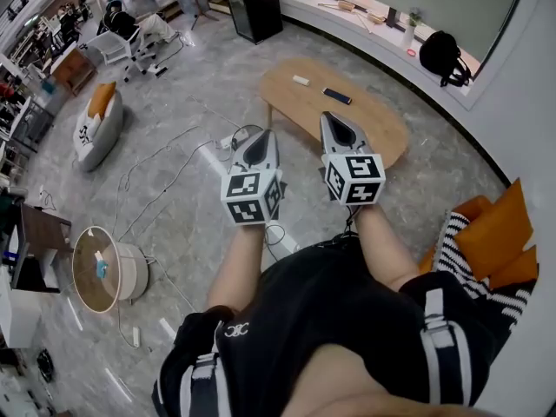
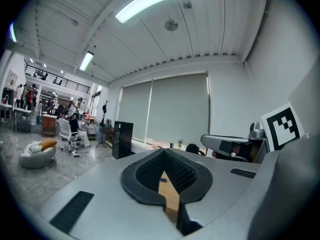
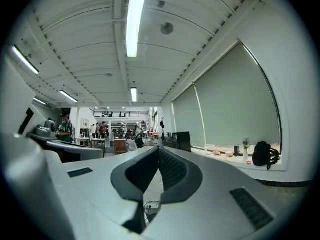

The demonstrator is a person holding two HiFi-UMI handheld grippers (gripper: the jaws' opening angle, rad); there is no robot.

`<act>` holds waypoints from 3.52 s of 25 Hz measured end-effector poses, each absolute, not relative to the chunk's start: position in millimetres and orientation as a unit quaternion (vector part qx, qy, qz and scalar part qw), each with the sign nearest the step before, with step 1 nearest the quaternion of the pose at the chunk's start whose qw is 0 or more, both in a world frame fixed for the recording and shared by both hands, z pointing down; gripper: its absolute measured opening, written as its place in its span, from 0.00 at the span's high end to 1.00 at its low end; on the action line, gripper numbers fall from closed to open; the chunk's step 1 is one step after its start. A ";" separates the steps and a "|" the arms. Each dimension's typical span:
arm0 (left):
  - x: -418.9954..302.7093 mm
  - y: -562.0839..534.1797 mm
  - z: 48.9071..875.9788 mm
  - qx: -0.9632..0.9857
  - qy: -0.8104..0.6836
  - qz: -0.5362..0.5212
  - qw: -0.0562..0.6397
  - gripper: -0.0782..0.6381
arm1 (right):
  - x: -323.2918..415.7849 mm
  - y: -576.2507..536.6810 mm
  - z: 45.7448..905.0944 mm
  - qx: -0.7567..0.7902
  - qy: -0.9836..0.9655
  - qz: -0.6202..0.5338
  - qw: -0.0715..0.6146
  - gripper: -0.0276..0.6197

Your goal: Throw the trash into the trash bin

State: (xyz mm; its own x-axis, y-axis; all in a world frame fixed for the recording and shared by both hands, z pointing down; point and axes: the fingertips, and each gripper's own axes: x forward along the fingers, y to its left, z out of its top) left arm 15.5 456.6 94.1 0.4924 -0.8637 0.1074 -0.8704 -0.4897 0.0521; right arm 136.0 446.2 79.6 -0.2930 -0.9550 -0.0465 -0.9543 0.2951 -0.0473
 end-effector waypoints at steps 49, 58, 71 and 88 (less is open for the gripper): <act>35.2 -180.6 119.7 0.850 -0.509 0.050 0.124 0.87 | 155.0 -202.7 122.3 -0.553 0.830 -0.043 -0.053 0.94; 42.6 -209.4 173.5 0.849 -0.494 0.090 0.163 0.87 | 157.4 -230.2 168.7 -0.547 0.829 -0.038 -0.112 0.94; 76.7 -238.1 286.3 0.818 -0.503 0.135 0.243 0.87 | 172.5 -276.4 324.8 -0.418 0.852 -0.059 -0.310 0.70; 70.9 -297.7 518.1 0.771 -0.523 0.190 0.310 0.87 | 184.8 -381.5 608.7 -0.331 0.828 -0.085 -0.444 0.67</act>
State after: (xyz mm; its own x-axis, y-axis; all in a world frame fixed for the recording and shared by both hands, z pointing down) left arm 70.9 -297.7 518.1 0.3800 -0.6881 0.6181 -0.9244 -0.2599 0.2790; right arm 184.8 -381.5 608.7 -0.3871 -0.4731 0.7914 -0.6241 0.7663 0.1528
